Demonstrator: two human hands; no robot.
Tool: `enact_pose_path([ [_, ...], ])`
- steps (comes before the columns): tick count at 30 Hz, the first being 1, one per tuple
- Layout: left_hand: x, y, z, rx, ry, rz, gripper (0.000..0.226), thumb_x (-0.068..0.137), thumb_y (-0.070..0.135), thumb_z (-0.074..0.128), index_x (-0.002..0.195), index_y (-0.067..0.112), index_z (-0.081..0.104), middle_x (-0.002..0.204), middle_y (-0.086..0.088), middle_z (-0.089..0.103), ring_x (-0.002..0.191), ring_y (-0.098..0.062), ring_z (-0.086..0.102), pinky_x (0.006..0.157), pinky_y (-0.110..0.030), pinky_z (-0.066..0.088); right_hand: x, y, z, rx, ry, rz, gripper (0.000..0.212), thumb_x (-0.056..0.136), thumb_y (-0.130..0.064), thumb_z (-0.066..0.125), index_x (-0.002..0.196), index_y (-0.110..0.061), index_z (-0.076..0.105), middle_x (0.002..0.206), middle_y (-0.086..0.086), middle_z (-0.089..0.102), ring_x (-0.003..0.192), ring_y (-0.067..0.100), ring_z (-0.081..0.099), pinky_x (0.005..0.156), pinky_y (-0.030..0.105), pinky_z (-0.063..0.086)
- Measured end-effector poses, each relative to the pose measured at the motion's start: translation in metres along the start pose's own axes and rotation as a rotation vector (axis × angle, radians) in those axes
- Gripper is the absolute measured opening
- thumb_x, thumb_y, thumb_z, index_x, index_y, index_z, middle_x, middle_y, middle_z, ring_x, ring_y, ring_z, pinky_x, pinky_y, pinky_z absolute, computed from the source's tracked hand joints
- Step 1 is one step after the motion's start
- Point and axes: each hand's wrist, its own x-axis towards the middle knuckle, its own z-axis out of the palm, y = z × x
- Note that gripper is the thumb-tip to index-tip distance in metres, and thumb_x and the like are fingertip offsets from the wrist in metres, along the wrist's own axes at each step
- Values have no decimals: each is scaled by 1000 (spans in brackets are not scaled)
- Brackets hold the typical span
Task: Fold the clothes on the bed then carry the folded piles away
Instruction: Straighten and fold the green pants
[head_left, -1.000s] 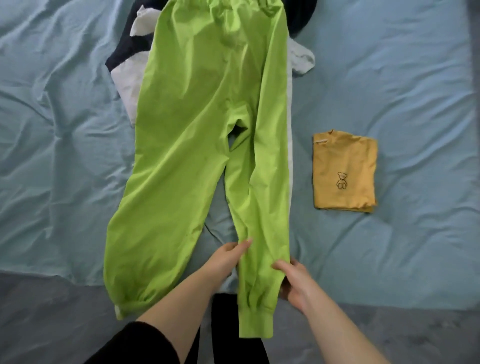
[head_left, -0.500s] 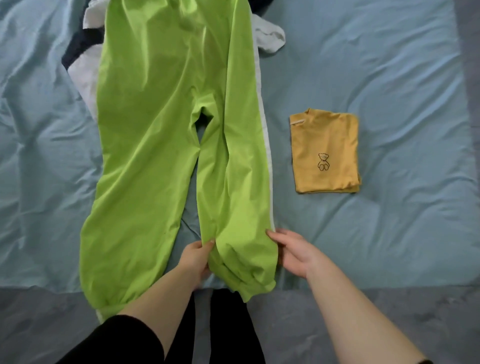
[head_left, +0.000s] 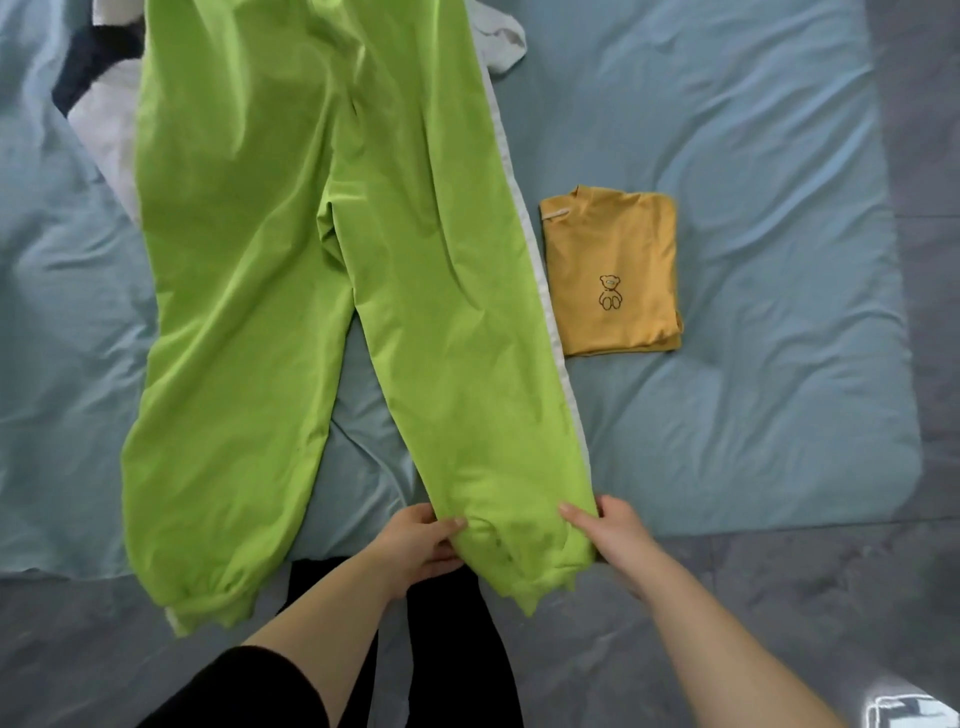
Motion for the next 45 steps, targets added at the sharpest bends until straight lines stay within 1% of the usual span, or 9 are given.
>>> enact_pose_path([
  [7, -13, 11, 15, 706, 111, -70, 31, 96, 34, 52, 103, 4, 59, 76, -8, 68, 54, -19, 66, 55, -29, 55, -13, -1, -2, -411, 282, 23, 35, 84, -30, 71, 108, -7, 60, 108, 11, 66, 99, 28, 62, 82, 35, 47],
  [10, -17, 58, 1, 1187, 357, 276, 38, 92, 47, 49, 84, 12, 62, 77, -3, 68, 68, -20, 67, 66, -30, 56, -16, -37, 7, -697, 516, -328, 38, 87, -34, 65, 116, -11, 58, 112, 10, 61, 105, 31, 57, 89, 40, 43],
  [13, -10, 113, -15, 1317, 730, 802, 37, 91, 47, 47, 120, 25, 52, 120, -3, 61, 113, -24, 58, 96, -42, 48, 0, -91, 41, -877, 498, -708, 46, 95, -36, 51, 137, -16, 46, 135, 9, 51, 126, 28, 46, 107, 42, 31],
  [15, 8, 130, -25, 1388, 747, 805, 78, 85, 63, 48, 148, 39, 11, 158, -2, 16, 146, -29, 17, 112, -57, 15, 22, -120, 65, -971, 420, -820, 57, 99, -41, 37, 152, -25, 20, 158, 6, 22, 146, 24, 20, 119, 43, 8],
  [20, 50, 67, -35, 1729, 468, 443, 122, 60, 93, 37, 128, 39, -49, 129, -6, -62, 124, -37, -51, 101, -75, -14, 62, -75, 80, -1320, 185, -564, 76, 88, -72, 0, 138, -33, -41, 145, -1, -50, 132, 20, -47, 110, 50, -27],
  [30, -8, 124, -109, 1173, 706, 882, 69, 93, 52, 45, 149, 44, 4, 160, 4, 4, 147, -23, 8, 113, -37, 7, 31, -139, 116, -1219, 160, -646, 71, 88, -69, 2, 138, -38, -37, 148, -3, -45, 140, 18, -33, 110, 44, -24],
  [34, -9, 167, -203, 683, 1077, 575, 71, 93, 41, 53, 152, 29, 14, 159, -12, 10, 145, -33, 13, 119, -45, 15, 42, -208, 177, -1199, 130, -909, 67, 95, -62, 12, 145, -37, -25, 152, -6, -38, 141, 13, -30, 112, 39, -21],
  [39, 2, 147, -260, 216, 952, 443, 31, 89, 23, 65, 112, 3, 60, 115, -19, 64, 107, -32, 58, 92, -37, 43, 60, -222, 221, -1466, -125, -773, 68, 95, -65, 16, 152, -36, -9, 158, -2, -27, 145, 17, -25, 118, 45, -16],
  [45, -10, 128, -283, 30, 883, 522, 13, 90, 18, 63, 95, 6, 61, 86, -11, 61, 80, -20, 54, 69, -27, 38, 45, -239, 232, -1474, -83, -680, 62, 97, -60, 24, 153, -33, 17, 163, -3, 1, 150, 15, -2, 118, 44, -9],
])
